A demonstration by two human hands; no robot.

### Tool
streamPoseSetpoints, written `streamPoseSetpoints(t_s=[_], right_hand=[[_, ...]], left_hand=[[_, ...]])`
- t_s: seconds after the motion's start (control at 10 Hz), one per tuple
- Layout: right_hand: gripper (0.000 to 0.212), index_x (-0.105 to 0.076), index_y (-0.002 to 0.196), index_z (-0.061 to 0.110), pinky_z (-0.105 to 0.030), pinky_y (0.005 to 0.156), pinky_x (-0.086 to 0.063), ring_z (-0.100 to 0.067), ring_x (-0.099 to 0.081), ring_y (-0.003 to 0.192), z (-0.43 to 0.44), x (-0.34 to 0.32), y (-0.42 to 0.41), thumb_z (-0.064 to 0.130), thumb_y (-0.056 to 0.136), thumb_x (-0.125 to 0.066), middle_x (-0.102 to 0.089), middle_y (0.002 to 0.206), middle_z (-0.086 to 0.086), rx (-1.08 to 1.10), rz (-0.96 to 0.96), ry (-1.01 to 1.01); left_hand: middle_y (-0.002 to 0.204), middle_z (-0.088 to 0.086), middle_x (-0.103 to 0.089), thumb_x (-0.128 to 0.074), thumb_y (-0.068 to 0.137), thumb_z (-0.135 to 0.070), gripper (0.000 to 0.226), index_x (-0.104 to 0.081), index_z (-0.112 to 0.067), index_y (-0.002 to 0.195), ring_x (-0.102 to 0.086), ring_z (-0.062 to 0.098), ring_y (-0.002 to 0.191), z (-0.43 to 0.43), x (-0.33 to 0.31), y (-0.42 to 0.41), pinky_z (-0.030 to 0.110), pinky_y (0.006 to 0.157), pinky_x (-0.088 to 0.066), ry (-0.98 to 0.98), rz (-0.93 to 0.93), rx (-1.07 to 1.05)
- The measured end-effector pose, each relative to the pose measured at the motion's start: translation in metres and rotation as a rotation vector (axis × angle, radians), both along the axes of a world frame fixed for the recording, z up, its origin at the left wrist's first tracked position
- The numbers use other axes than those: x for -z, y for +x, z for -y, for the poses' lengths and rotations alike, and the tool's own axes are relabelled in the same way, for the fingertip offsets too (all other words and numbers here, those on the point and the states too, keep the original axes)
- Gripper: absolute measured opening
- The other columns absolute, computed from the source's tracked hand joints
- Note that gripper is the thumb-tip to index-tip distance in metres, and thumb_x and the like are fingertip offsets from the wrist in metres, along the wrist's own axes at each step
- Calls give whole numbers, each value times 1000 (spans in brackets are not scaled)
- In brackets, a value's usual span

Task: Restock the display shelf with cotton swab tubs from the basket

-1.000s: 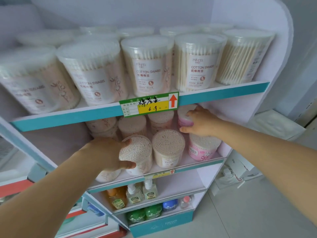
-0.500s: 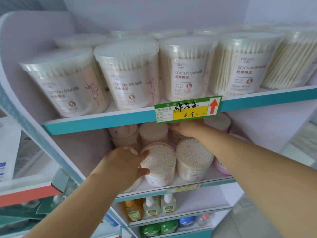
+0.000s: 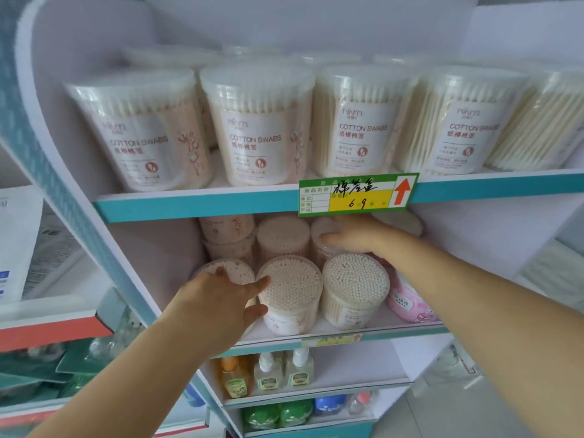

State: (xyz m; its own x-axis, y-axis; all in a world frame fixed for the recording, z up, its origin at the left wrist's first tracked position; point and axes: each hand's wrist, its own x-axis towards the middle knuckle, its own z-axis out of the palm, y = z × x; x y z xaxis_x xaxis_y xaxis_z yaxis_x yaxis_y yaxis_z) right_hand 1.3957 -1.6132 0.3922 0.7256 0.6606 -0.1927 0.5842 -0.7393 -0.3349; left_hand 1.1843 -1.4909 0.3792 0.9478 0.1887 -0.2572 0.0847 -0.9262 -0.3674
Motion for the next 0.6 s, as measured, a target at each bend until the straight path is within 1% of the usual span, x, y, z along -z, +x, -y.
streamPoseSetpoints(t_s=[0.1,0.2,0.3,0.4,0.5,0.6], right_hand=[[71,-32,145,23,-40,112,-27,-29,-23,141,9,18,-17,55,86,-53,-25,155,-5,-2,93,49],[71,-21,150,27,-49,117,-14,-27,-3,147,15,31,-24,57,90,-44,-7,160,1,-74,41,-31],[68,-30,147,24,-50,114,-22,-21,-17,145,20,33,-25,54,89,-49,-20,158,0,-21,104,102],[61,-41,142,20,-43,111,-29,-21,-30,139,28,28,-34,48,89,-54,-33,152,-2,-12,202,224],[56,-47,137,18,-34,109,-32,-21,-37,134,34,24,-47,41,88,-59,-41,146,-2,-86,203,277],[54,-49,136,20,-34,108,-34,-21,-39,131,30,19,-54,37,86,-62,-44,143,0,-154,185,302]], left_hand=[[149,14,-35,-13,87,-68,64,9,-49,144,-44,27,130,3,0,-2,38,105,-42,-56,18,-84],[149,13,-35,-16,84,-72,67,7,-51,143,-47,26,127,7,-4,0,37,103,-44,-60,-14,-124],[149,8,-37,-16,86,-70,65,5,-50,144,-47,23,127,7,-7,-1,34,103,-44,-52,-12,-113],[154,13,-27,-17,84,-73,68,9,-51,143,-44,27,130,11,-2,-3,38,103,-44,-34,18,-185],[157,17,-8,-26,87,-69,70,12,-49,143,-28,34,140,17,12,-15,43,107,-38,-122,101,-289],[146,23,-38,-49,84,-59,69,-22,-41,145,-46,37,129,25,32,-39,51,99,-46,-133,407,-185]])
